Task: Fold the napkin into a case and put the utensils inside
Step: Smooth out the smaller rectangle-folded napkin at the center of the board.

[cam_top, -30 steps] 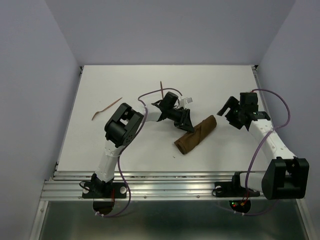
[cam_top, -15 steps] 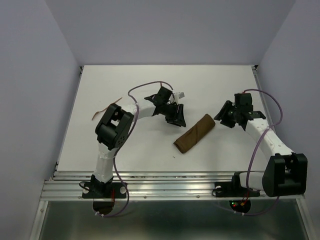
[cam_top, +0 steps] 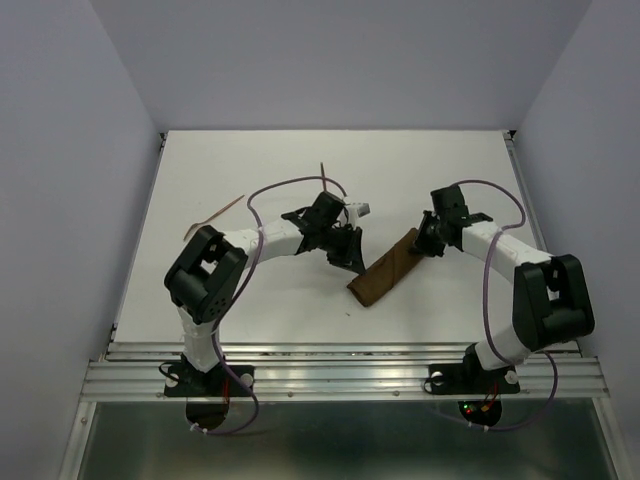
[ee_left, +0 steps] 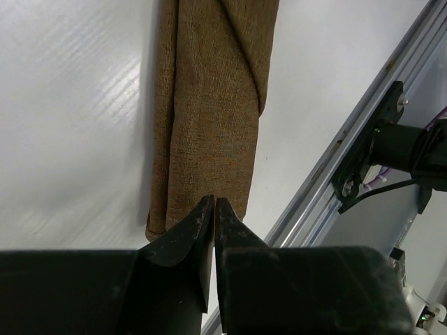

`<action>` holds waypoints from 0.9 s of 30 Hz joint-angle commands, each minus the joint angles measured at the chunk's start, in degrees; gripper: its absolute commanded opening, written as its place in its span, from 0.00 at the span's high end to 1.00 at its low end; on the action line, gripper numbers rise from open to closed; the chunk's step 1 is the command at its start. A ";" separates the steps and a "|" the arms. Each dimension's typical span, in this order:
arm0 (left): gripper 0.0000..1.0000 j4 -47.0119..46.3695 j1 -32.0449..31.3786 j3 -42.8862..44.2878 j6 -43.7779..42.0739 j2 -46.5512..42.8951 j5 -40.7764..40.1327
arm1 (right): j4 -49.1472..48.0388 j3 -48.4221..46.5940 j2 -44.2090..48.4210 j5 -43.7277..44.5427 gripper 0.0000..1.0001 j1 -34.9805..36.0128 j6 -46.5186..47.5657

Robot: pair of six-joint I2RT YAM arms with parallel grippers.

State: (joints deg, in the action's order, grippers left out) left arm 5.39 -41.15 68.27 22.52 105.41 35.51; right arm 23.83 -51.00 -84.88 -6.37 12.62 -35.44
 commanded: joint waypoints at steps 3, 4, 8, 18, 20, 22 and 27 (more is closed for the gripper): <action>0.85 -2.22 -0.69 -1.82 0.42 2.34 -0.87 | -2.30 -4.36 -6.78 6.02 0.79 -0.14 0.90; 0.85 -2.22 -0.69 -1.65 0.50 3.83 -1.23 | -2.30 -4.45 -8.09 6.02 0.79 -0.14 0.99; 0.86 -1.26 -0.69 -0.68 0.24 5.77 -3.33 | -1.95 -4.46 -8.81 6.11 0.79 -0.14 1.08; 0.86 5.86 -1.13 3.62 -1.43 -2.13 -9.14 | -0.90 -5.07 -0.11 8.02 0.77 -0.14 1.52; 0.86 6.83 -1.92 4.06 -1.25 -4.06 -9.14 | -0.81 -5.86 -0.19 9.70 0.77 -0.14 1.16; 0.86 7.09 -2.62 3.98 -1.08 -4.85 -8.70 | -0.63 -6.65 -1.16 10.76 0.77 -0.14 1.16; 0.86 5.78 -4.91 2.13 -0.03 -4.33 -8.61 | -0.46 -10.42 -6.60 11.20 0.77 -0.14 1.69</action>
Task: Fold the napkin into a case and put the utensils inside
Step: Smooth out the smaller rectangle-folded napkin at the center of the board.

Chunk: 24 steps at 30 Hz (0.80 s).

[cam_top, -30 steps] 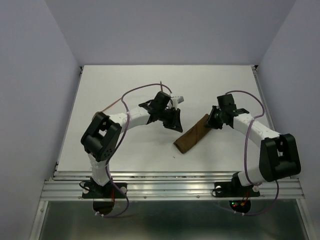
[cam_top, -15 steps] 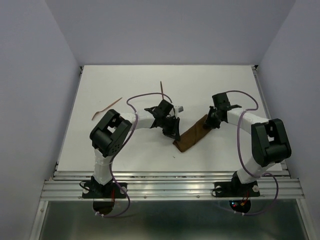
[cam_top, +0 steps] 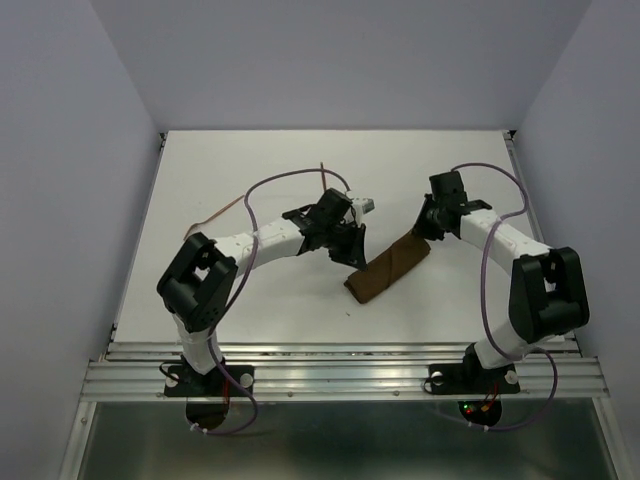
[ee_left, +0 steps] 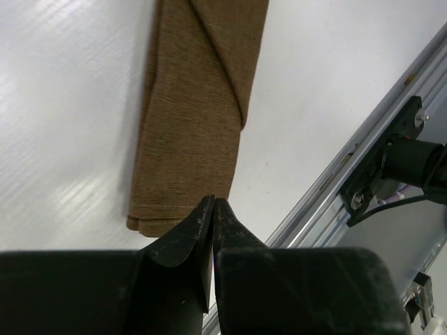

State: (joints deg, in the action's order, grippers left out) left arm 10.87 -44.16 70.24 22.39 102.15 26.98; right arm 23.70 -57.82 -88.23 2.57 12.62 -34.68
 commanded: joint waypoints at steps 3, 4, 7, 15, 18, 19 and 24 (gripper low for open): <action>0.86 -0.59 -2.42 -1.77 0.37 0.50 0.09 | -0.59 -5.01 -7.29 3.93 0.77 -0.14 1.27; 0.86 -1.29 -2.59 -2.73 0.20 1.55 -0.35 | -0.59 -5.72 -8.27 4.46 0.78 -0.14 1.28; 0.86 -2.96 -2.77 -4.84 -0.24 3.58 -1.05 | -0.68 -6.25 -11.70 6.22 0.79 -0.14 1.54; 0.87 -2.00 -2.86 -4.85 -2.09 4.73 -4.48 | -0.33 -6.78 -12.68 6.31 0.81 -0.14 1.63; 0.87 -0.86 -2.86 -4.23 -2.62 3.06 -5.10 | 0.81 -7.74 -9.61 5.70 0.80 -0.14 1.63; 0.87 -0.33 -2.77 -3.80 -2.70 2.01 -5.10 | 1.34 -7.74 -8.64 5.61 0.80 -0.14 1.63; 0.87 0.73 -2.77 -3.09 -2.62 -0.81 -5.36 | 2.57 -6.08 -2.67 5.34 0.79 -0.14 1.98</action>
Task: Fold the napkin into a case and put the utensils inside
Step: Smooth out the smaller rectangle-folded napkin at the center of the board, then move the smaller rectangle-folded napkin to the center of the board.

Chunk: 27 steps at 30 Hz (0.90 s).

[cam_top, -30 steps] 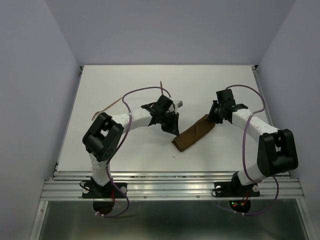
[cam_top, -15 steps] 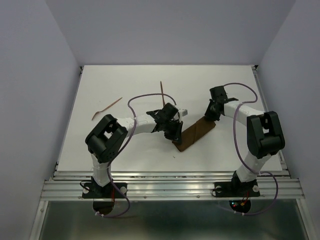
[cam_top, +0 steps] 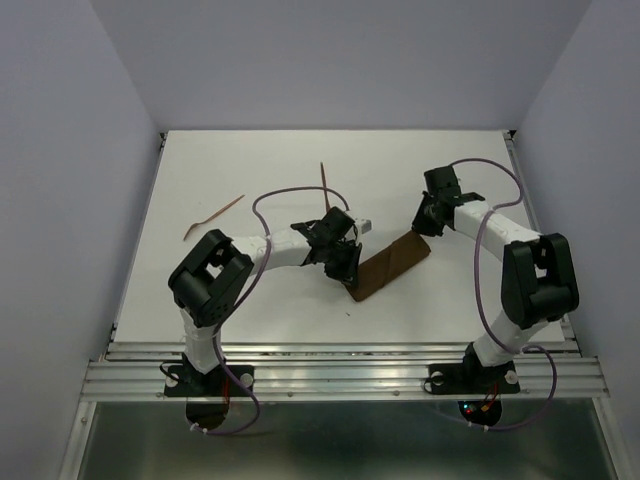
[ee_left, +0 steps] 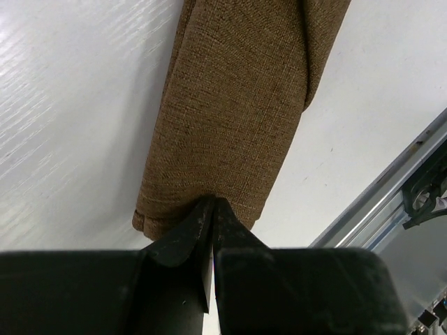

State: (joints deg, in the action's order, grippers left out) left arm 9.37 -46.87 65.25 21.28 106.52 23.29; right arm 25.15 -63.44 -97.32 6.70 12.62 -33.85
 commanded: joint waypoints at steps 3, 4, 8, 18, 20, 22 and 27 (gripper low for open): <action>0.87 2.41 -0.06 2.07 -1.41 -5.71 -1.49 | 1.48 2.70 8.63 1.82 0.79 -0.14 1.24; 0.87 2.41 -0.06 1.90 -1.41 -5.45 -1.49 | 1.40 4.45 8.98 2.17 0.79 -0.14 1.15; 0.87 2.50 -0.06 1.19 -1.59 -4.22 -2.19 | 1.14 7.45 9.16 2.88 0.78 -0.14 0.98; 0.87 -0.40 0.99 -1.27 -1.94 0.36 -3.43 | -4.05 12.20 3.28 2.45 0.80 -0.14 -1.05; 0.86 -0.40 1.26 -1.27 -2.03 0.09 -3.43 | -5.10 13.16 3.45 1.04 0.79 -0.14 -1.14; 0.86 0.04 1.87 -0.75 -2.47 0.00 -3.25 | -5.20 13.08 3.54 1.21 0.79 -0.14 -1.40; 0.86 1.71 2.93 1.36 -3.17 -0.35 -3.08 | -5.20 10.97 1.78 2.61 0.79 -0.14 -1.40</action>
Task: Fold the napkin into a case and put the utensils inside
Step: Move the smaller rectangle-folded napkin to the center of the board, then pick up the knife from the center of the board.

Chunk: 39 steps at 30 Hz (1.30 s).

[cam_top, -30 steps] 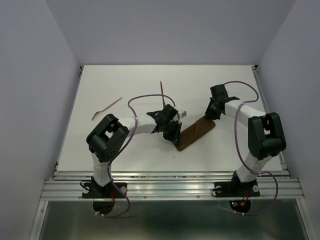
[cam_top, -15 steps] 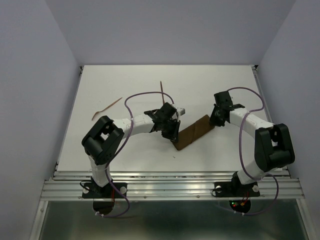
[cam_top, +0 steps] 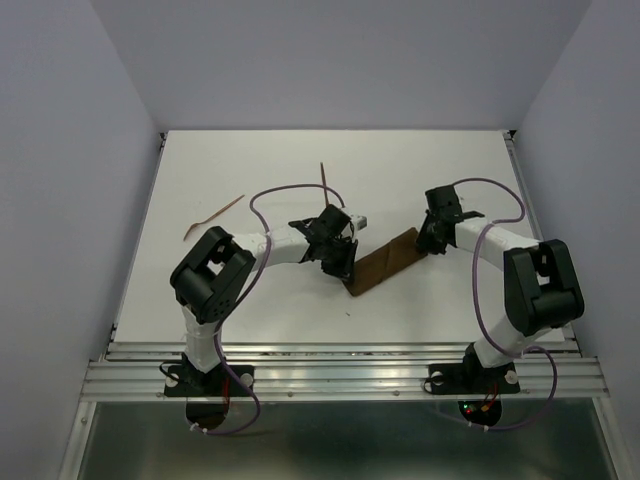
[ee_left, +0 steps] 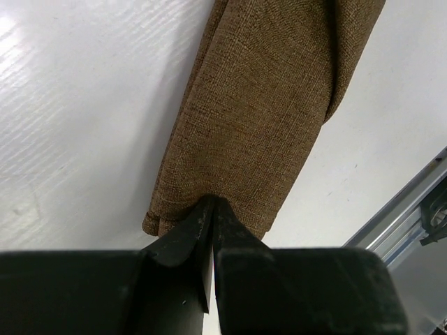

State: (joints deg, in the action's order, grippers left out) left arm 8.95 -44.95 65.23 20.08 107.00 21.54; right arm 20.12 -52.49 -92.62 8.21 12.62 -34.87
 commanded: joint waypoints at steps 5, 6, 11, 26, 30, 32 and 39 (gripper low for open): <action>0.84 3.53 3.11 4.20 -1.44 -5.39 -0.27 | -0.34 -5.76 -6.43 4.01 0.78 -0.14 2.09; 0.82 4.05 3.63 4.81 -1.27 -6.01 -0.79 | 0.00 -7.00 -7.13 4.36 0.78 -0.14 2.26; 0.76 7.83 8.02 10.34 -1.09 -8.73 -3.34 | 3.61 -13.34 -7.94 5.42 0.75 -0.14 1.83; 0.43 23.92 15.06 40.21 -1.97 10.31 -18.37 | 6.60 -8.96 9.20 2.52 0.34 -0.14 1.56; 0.29 25.32 15.33 46.99 -1.18 15.86 -20.92 | 7.13 -6.75 12.19 1.55 0.29 -0.14 1.21; 0.29 26.99 15.59 52.41 -0.39 19.97 -25.39 | 7.65 -5.61 13.07 0.85 0.28 -0.14 0.95; 0.31 31.83 16.12 69.05 -0.12 32.65 -29.80 | 8.62 -4.20 16.41 0.05 0.27 -0.14 0.60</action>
State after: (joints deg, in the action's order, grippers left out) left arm 37.56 -29.30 126.15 19.79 137.80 -3.77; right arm 28.40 -56.71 -79.20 8.99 12.62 -34.11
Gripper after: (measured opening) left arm 0.697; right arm 0.725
